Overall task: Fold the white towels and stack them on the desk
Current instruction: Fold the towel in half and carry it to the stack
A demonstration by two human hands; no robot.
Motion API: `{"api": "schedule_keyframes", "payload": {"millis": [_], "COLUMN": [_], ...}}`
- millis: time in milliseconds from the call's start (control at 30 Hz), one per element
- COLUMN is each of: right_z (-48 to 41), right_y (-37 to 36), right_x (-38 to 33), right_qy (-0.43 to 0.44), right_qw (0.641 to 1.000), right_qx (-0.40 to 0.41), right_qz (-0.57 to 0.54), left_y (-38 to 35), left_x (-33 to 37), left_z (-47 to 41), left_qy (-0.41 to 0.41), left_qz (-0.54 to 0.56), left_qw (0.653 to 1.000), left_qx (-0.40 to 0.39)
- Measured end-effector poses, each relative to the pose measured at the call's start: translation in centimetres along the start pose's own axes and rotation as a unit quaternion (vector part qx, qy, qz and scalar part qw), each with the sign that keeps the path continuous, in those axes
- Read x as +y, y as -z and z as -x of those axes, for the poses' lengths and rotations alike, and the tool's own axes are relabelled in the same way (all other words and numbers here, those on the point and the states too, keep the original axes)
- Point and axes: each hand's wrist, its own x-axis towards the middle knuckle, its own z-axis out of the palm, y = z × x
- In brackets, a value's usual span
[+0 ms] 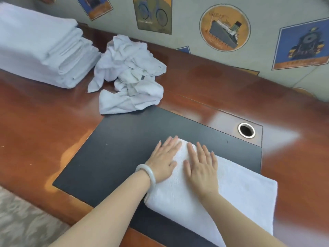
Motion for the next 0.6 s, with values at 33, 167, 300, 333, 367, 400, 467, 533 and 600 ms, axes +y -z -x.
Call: {"api": "schedule_keyframes", "payload": {"millis": [33,167,300,333,367,400,467,533,600], "right_z": [0.0,-0.2,-0.2,-0.2,-0.1,-0.1,0.0,0.1,0.1], "right_y": [0.1,0.0,0.2,0.2,0.2,0.3,0.3,0.5,0.5], "right_x": [0.0,-0.8,-0.7,-0.8,-0.9,-0.9,-1.0,-1.1,-1.2], "right_qy": [-0.006,-0.027,-0.034,-0.033,-0.032,-0.031,-0.032,-0.033,-0.035], "right_qw": [1.0,0.999,0.998,0.998,0.998,0.999,0.999,0.999,0.999], "right_qx": [-0.005,-0.018,-0.027,-0.025,-0.022,-0.021,-0.019,-0.019,-0.022], "right_qz": [0.01,0.032,0.041,0.039,0.039,0.038,0.036,0.034,0.032], "left_y": [0.7,2.4,1.6,1.2,1.0,0.7,0.3,0.0,-0.1], "left_x": [-0.6,-1.4,-0.3,-0.2,0.0,0.0,0.0,0.2,0.1], "left_z": [1.2,7.5,12.6,13.1,13.5,13.7,13.8,13.6,13.0], "left_qy": [0.056,0.184,0.213,0.223,0.231,0.233,0.225,0.218,0.213], "left_qz": [0.067,0.224,0.258,0.259,0.263,0.268,0.292,0.314,0.31], "left_qw": [0.996,0.957,0.942,0.939,0.937,0.935,0.929,0.924,0.927], "left_qx": [0.028,0.034,-0.038,-0.033,-0.023,-0.009,0.011,0.008,0.0]}}
